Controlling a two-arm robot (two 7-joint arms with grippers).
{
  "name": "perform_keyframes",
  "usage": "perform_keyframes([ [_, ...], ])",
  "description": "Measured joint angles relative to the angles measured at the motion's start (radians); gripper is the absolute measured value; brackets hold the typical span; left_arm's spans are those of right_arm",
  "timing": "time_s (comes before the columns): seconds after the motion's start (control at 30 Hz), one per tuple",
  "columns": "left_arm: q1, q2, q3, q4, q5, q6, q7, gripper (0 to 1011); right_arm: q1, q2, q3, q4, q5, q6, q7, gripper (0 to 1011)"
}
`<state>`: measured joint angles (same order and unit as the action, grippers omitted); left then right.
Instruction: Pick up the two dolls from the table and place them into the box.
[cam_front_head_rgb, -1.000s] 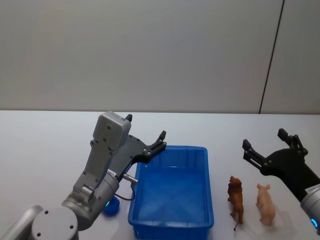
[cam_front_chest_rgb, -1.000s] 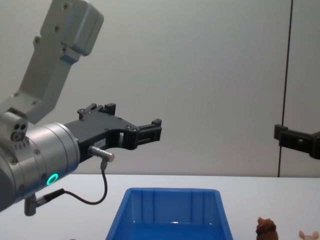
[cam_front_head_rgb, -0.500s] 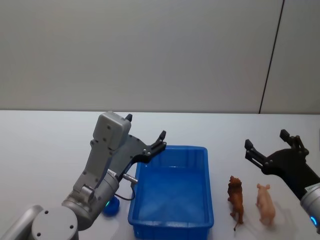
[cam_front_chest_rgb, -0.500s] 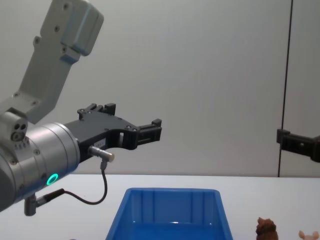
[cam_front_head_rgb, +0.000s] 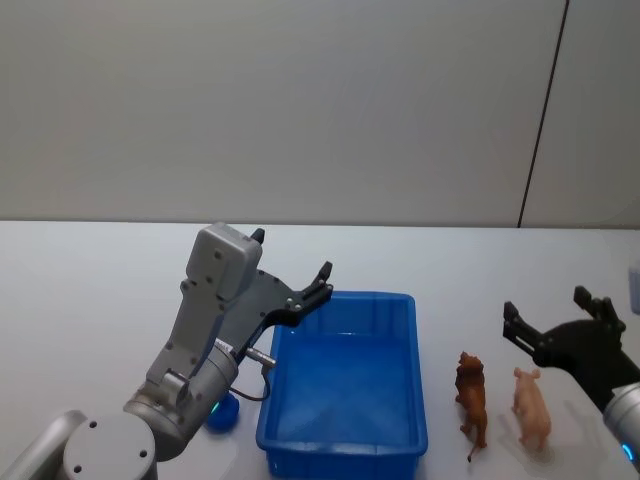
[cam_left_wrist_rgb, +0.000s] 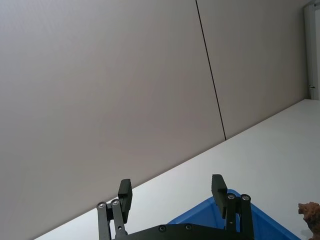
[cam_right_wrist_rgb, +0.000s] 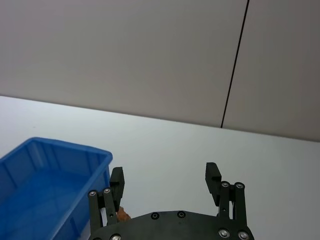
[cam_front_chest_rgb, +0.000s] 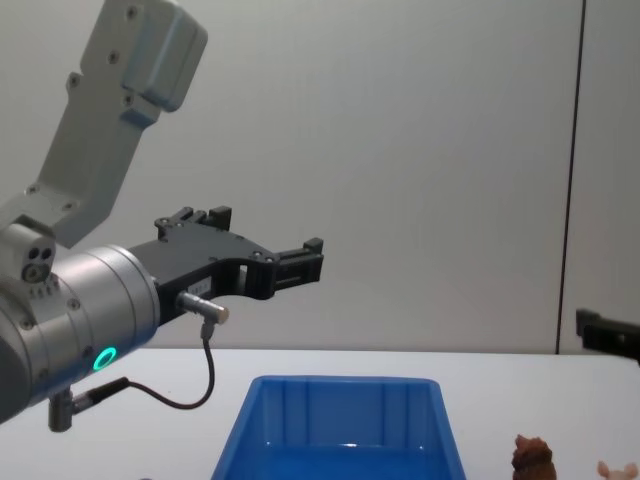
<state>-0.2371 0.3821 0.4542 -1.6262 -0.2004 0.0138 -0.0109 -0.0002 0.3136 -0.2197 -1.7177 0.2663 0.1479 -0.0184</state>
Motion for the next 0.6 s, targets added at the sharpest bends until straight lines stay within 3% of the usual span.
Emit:
perform_keyframes([
  [0.6, 0.000, 0.000, 0.000, 0.000, 0.000, 0.000, 0.000, 1002, -0.029, -0.024, -0.014, 0.031, -0.020, 0.125, -0.070, 1001],
])
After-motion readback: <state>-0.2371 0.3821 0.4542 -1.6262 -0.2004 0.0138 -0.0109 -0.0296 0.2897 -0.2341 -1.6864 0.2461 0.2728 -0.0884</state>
